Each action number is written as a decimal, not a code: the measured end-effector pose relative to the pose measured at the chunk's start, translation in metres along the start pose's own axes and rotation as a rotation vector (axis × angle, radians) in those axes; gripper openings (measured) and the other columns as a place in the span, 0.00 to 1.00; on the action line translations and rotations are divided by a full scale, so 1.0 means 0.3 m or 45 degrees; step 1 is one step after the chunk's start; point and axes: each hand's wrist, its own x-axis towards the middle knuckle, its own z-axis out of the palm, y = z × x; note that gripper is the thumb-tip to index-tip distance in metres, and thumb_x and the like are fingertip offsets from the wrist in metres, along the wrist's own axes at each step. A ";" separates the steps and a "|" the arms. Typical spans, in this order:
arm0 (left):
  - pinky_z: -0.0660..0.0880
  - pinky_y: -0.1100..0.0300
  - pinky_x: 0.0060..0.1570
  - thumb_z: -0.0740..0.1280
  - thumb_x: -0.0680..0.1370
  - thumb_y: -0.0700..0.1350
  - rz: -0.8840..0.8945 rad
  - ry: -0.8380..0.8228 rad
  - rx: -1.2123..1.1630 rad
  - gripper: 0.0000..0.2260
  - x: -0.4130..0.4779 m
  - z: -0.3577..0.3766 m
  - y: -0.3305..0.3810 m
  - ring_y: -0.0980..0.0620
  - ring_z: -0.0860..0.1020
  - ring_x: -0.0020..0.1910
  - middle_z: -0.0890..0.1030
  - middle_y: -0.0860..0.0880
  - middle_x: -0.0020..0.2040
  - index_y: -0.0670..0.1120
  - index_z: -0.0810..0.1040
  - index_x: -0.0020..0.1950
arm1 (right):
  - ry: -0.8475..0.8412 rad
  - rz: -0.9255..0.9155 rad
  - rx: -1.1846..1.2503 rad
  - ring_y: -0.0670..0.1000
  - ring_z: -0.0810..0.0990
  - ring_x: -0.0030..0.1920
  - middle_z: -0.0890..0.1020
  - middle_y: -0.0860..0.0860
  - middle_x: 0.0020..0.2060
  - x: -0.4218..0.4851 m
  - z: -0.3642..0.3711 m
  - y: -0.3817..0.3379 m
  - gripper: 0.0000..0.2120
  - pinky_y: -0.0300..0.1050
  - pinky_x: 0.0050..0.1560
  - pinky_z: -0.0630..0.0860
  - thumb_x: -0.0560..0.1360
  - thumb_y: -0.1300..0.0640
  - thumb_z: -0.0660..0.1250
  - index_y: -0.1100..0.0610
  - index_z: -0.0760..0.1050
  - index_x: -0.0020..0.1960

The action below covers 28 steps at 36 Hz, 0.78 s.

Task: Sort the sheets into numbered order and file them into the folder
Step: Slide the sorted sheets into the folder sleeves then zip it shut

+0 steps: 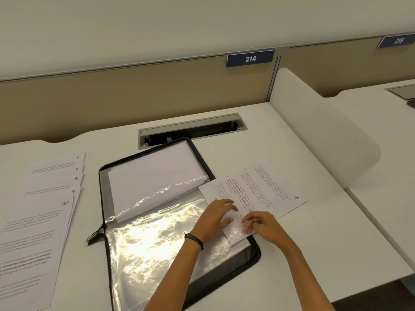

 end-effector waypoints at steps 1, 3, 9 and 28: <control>0.62 0.58 0.68 0.65 0.79 0.45 -0.030 0.045 0.013 0.12 -0.007 0.005 -0.011 0.50 0.69 0.66 0.72 0.48 0.68 0.48 0.76 0.62 | 0.073 -0.022 -0.011 0.48 0.83 0.39 0.84 0.54 0.36 0.007 -0.010 0.007 0.19 0.38 0.46 0.79 0.73 0.76 0.56 0.58 0.80 0.44; 0.56 0.52 0.74 0.64 0.79 0.44 -0.116 0.116 0.026 0.14 -0.020 0.019 -0.035 0.50 0.65 0.71 0.70 0.48 0.70 0.49 0.74 0.65 | 0.239 -0.064 -0.049 0.43 0.82 0.43 0.84 0.50 0.41 0.024 -0.035 0.020 0.20 0.34 0.50 0.77 0.74 0.76 0.58 0.54 0.80 0.45; 0.34 0.59 0.72 0.58 0.82 0.51 -0.339 0.094 0.108 0.22 -0.052 0.030 -0.082 0.50 0.47 0.78 0.54 0.50 0.78 0.51 0.60 0.76 | 0.610 -0.070 -0.072 0.51 0.75 0.57 0.77 0.53 0.56 0.087 -0.135 0.055 0.16 0.28 0.54 0.68 0.75 0.74 0.60 0.59 0.76 0.57; 0.25 0.62 0.67 0.41 0.77 0.64 -0.393 0.027 0.177 0.31 -0.069 0.045 -0.114 0.55 0.38 0.76 0.43 0.57 0.76 0.53 0.53 0.78 | 0.641 0.203 -0.464 0.62 0.64 0.70 0.69 0.64 0.68 0.267 -0.304 0.119 0.26 0.57 0.71 0.59 0.74 0.61 0.69 0.63 0.67 0.70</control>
